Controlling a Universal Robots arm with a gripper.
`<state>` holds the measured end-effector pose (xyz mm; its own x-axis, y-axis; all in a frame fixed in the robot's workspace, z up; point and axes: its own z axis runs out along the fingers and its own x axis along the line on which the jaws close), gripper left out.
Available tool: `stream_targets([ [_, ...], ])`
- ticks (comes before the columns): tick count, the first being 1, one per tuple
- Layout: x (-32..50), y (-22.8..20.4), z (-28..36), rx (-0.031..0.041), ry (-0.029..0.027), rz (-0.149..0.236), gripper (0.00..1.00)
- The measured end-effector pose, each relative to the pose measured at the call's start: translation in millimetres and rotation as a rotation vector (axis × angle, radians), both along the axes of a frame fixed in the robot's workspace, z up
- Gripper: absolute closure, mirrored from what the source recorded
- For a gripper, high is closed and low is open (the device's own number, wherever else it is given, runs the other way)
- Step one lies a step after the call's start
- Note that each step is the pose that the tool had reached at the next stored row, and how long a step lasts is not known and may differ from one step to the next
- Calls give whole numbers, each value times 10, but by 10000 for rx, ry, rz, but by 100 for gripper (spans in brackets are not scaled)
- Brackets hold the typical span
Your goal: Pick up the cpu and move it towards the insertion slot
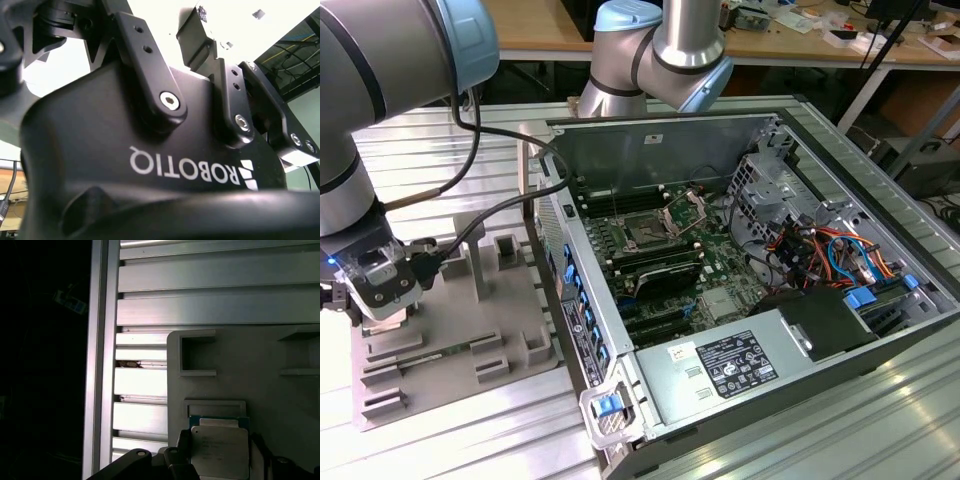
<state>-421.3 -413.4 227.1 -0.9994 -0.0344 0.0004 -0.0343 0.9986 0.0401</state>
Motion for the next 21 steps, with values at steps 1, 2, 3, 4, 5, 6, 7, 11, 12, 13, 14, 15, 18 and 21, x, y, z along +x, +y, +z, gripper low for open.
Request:
stream_targets([
  [1, 0, 0, 1, 1, 0, 0, 45],
  [2, 0, 0, 4, 1, 0, 0, 45],
  [3, 0, 0, 6, 2, 0, 0, 45],
  [4, 0, 0, 9, 2, 1, 0, 45],
  [5, 0, 0, 11, 2, 0, 0, 45],
  [6, 0, 0, 13, 3, 1, 0, 45],
  [7, 0, 0, 15, 3, 0, 0, 45],
  [11, 0, 0, 24, 4, 0, 0, 45],
  [12, 0, 0, 26, 5, 0, 0, 45],
  [13, 0, 0, 28, 5, 0, 1, 45],
  [14, 0, 0, 31, 6, 0, 0, 45],
  [15, 0, 0, 33, 6, 0, 0, 45],
  [18, 0, 0, 38, 7, 0, 0, 45],
  [21, 0, 0, 47, 8, 0, 0, 45],
])
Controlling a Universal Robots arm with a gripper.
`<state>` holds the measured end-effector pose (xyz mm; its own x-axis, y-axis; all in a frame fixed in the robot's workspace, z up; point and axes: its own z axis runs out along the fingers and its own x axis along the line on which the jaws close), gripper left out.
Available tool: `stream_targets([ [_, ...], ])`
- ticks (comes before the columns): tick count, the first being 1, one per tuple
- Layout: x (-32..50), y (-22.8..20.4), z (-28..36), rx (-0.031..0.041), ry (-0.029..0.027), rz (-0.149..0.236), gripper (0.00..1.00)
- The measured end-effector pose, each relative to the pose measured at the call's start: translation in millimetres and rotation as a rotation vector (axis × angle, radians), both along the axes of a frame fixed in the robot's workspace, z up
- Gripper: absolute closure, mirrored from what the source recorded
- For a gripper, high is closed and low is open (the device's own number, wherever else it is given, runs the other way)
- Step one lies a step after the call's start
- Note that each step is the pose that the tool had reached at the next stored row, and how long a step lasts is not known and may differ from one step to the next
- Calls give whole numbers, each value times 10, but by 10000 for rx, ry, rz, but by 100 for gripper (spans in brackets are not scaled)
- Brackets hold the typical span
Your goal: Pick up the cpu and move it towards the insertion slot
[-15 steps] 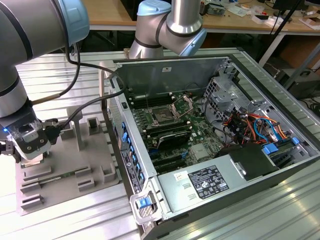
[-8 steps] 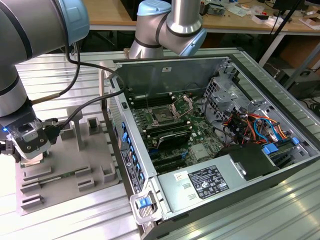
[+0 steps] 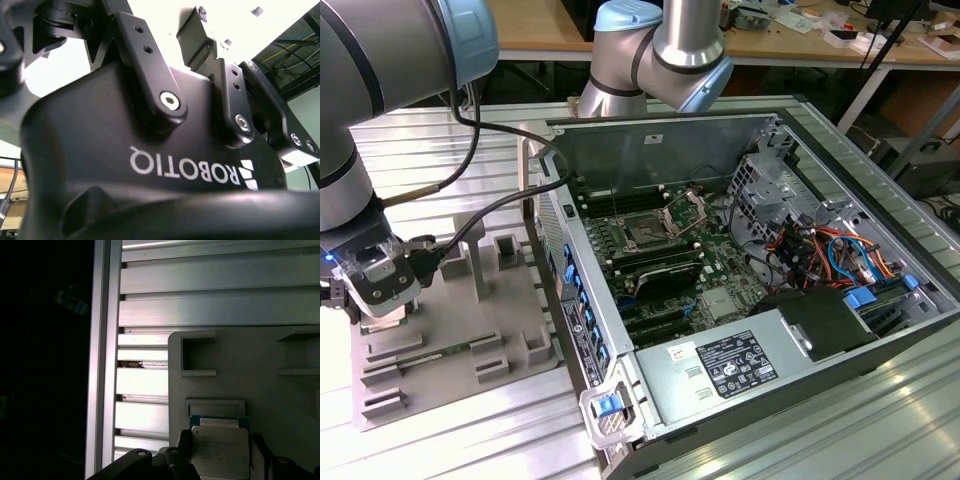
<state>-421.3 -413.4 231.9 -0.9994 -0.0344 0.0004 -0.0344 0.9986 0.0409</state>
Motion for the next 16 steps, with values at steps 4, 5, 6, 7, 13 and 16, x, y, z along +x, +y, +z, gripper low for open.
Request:
stream_targets([
  [4, 0, 0, 7, 1, 0, 0, 45],
  [5, 0, 0, 9, 1, 0, 0, 45],
  [6, 0, 0, 10, 1, 0, 0, 45],
  [7, 0, 0, 11, 1, -1, 0, 45],
  [13, 0, 4, 18, 6, 1, 1, 45],
  [16, 1, 5, 21, 10, -2, 0, 45],
])
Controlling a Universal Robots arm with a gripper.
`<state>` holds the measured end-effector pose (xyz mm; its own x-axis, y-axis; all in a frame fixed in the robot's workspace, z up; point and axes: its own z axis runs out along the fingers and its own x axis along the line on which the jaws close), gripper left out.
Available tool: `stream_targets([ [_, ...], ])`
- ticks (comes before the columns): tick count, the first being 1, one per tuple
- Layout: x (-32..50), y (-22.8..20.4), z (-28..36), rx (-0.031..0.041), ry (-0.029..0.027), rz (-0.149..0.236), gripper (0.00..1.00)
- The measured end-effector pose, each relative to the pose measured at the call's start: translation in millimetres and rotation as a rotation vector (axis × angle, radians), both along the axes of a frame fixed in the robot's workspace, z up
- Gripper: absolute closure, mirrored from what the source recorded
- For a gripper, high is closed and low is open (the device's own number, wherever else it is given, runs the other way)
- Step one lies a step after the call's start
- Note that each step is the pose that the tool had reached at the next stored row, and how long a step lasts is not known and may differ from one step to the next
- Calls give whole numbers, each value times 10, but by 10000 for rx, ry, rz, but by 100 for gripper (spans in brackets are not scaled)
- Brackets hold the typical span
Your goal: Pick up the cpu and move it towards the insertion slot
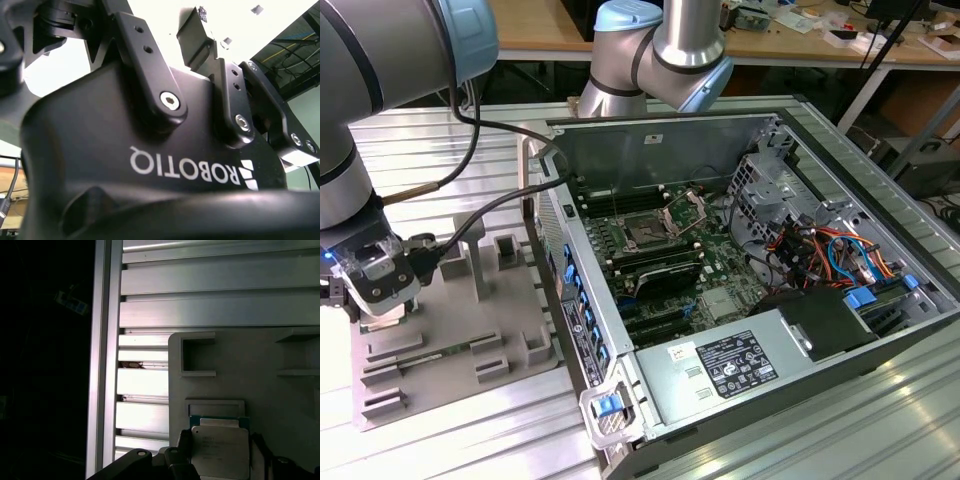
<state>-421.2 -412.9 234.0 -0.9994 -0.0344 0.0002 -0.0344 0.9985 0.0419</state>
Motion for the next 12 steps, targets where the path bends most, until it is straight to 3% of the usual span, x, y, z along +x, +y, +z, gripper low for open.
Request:
stream_targets([
  [12, -1, 0, 75, 13, 0, 0, 45],
])
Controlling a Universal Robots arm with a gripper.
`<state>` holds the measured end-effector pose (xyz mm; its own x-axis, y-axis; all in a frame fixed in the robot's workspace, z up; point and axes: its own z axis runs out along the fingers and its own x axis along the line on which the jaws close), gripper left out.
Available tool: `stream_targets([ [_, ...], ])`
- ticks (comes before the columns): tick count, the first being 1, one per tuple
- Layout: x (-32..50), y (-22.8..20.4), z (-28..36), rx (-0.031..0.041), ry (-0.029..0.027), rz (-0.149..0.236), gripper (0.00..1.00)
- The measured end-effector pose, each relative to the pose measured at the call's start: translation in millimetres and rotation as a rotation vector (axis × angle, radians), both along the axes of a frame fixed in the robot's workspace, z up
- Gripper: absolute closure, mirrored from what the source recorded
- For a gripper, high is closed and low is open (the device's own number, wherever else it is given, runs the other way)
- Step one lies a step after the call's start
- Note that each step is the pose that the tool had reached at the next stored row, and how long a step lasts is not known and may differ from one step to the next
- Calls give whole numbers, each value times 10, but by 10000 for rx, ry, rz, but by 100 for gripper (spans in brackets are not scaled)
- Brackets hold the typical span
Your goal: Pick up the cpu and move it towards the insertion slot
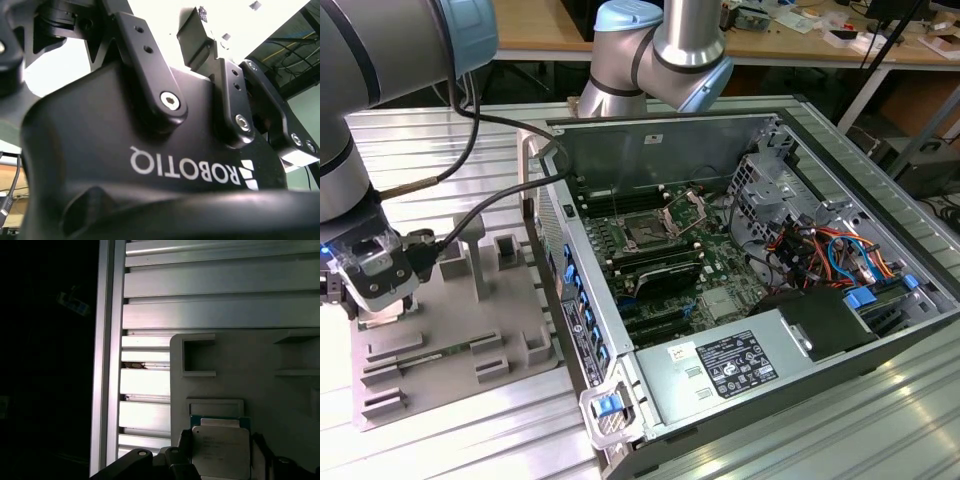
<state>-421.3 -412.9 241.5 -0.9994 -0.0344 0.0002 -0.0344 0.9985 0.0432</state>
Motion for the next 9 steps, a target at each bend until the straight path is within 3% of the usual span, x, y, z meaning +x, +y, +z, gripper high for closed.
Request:
stream_targets([
  [3, 0, 0, 63, 5, 2, -1, 45],
  [9, 0, 0, 81, 10, 1, -1, 45],
])
